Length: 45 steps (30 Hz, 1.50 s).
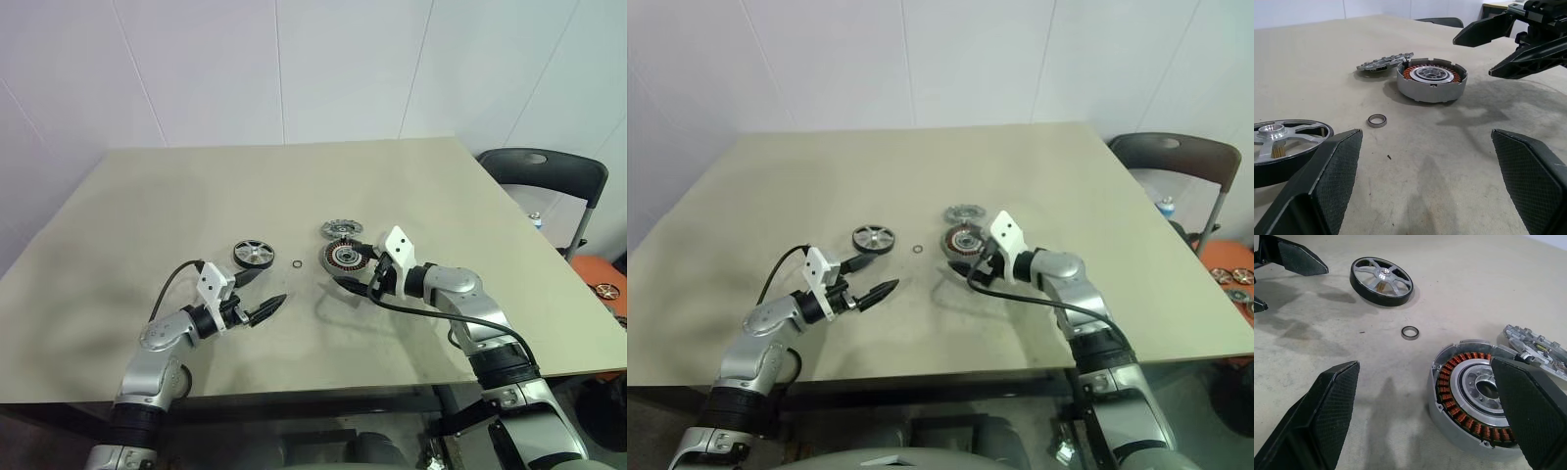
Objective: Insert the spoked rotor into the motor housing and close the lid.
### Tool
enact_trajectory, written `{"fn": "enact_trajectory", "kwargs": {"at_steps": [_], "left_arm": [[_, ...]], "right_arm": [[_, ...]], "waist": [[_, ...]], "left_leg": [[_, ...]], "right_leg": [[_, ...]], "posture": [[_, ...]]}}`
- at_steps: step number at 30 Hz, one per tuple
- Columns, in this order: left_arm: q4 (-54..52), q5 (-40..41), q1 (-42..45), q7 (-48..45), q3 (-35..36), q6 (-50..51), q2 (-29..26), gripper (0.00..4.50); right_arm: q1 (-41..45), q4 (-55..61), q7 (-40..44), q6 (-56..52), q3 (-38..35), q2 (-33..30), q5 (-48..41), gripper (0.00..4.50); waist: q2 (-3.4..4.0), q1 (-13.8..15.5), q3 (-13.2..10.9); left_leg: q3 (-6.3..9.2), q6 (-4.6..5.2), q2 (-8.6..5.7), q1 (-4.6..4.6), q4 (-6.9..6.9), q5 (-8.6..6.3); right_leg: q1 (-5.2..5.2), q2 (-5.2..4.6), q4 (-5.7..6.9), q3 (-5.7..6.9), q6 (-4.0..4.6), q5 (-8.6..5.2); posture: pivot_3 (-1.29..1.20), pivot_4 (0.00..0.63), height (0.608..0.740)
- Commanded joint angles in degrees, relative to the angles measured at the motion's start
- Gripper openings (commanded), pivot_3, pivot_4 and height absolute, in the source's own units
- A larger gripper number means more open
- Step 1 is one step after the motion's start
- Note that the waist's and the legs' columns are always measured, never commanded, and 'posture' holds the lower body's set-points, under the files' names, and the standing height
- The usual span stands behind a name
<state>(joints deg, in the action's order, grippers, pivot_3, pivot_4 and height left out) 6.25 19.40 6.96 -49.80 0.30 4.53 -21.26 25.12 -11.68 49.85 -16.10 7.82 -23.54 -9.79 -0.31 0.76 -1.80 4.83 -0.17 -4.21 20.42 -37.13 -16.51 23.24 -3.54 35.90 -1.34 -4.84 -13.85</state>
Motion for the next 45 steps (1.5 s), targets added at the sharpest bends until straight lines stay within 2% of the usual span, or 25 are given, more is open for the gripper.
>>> {"fn": "enact_trajectory", "kwargs": {"at_steps": [1,5,9,17,21,28,36,39,41,45], "left_arm": [[-1.1,0.7,0.8,-0.2,0.8,-0.7,-0.3,4.5],[-1.0,0.7,0.8,-0.3,0.8,-0.7,-0.4,4.5],[-1.0,0.7,1.0,-0.2,0.8,-0.7,-0.2,4.5],[-1.2,0.6,1.0,0.3,0.6,-0.6,0.2,4.5],[-1.7,0.6,0.7,0.6,0.4,-0.5,0.5,4.5],[-1.8,0.6,0.5,0.6,0.5,-0.4,0.6,4.5],[-1.4,0.5,0.9,0.4,0.3,-0.5,0.7,4.5],[-1.3,0.5,1.0,0.4,0.2,-0.5,0.7,4.5],[-1.3,0.4,1.0,0.5,0.2,-0.5,0.8,4.5],[-1.1,0.3,1.1,0.5,0.3,-0.6,0.8,4.5]], "right_arm": [[0.8,1.5,-0.2,0.4,-0.6,0.0,-0.4,4.46],[1.3,0.5,-1.4,1.7,0.6,-0.3,2.0,4.46],[3.6,-4.0,-5.5,4.1,4.6,-0.3,9.4,4.46],[6.3,-9.2,-9.1,7.8,8.8,2.2,15.5,4.46],[6.7,-10.3,-10.8,9.8,9.8,3.3,17.6,3.64],[6.3,-10.7,-11.3,10.9,9.9,3.9,18.7,1.18],[5.7,-9.5,-9.1,9.4,9.2,4.3,17.1,1.18],[5.9,-9.7,-9.1,9.3,8.9,4.4,17.1,0.6],[6.0,-9.8,-9.2,9.3,8.8,4.3,17.2,0.01],[6.4,-10.3,-9.3,9.2,8.3,4.3,17.0,0.01]], "waist": [[0.0,0.0,0.0],[0.0,0.0,0.0],[0.0,0.0,0.0],[0.0,-0.1,0.0],[0.0,0.0,0.0],[0.01,-0.1,0.0],[0.01,-0.1,0.0],[0.01,-0.1,0.0],[0.0,-0.1,0.0],[0.02,-0.1,0.0]], "left_leg": [[0.0,0.0,0.0,0.0,0.0,0.0],[0.0,0.0,0.0,0.0,0.0,0.0],[-0.01,0.0,0.0,-0.02,0.0,0.0],[-0.03,-0.01,-0.01,-0.02,0.0,0.01],[-0.03,-0.02,-0.01,-0.03,0.0,0.01],[-0.02,-0.02,-0.03,-0.04,0.0,0.01],[-0.02,-0.02,-0.02,-0.05,0.0,0.01],[-0.02,-0.02,-0.02,-0.05,0.0,0.01],[-0.02,-0.02,-0.02,-0.05,0.0,0.01],[-0.02,-0.02,-0.02,-0.05,0.0,0.01]], "right_leg": [[0.0,0.0,0.0,0.0,0.0,0.0],[0.0,0.0,0.0,0.0,0.0,0.0],[0.0,0.0,0.02,0.0,0.01,0.0],[0.04,0.01,0.06,-0.02,0.0,0.0],[0.03,0.01,0.08,-0.02,0.0,0.0],[0.03,0.02,0.1,-0.03,0.01,0.0],[0.03,0.02,0.11,-0.03,0.01,0.0],[0.03,0.02,0.11,-0.03,0.0,0.0],[0.02,0.02,0.11,-0.03,0.0,0.0],[0.03,0.02,0.11,-0.03,0.0,0.0]], "posture": [[0.0,0.0,0.74],[0.0,0.0,0.74],[0.0,0.0,0.74],[0.0,0.0,0.74],[0.0,0.0,0.74],[0.0,0.0,0.74],[0.0,0.0,0.74],[0.0,0.0,0.74],[0.0,0.0,0.74],[0.0,0.0,0.74]]}}
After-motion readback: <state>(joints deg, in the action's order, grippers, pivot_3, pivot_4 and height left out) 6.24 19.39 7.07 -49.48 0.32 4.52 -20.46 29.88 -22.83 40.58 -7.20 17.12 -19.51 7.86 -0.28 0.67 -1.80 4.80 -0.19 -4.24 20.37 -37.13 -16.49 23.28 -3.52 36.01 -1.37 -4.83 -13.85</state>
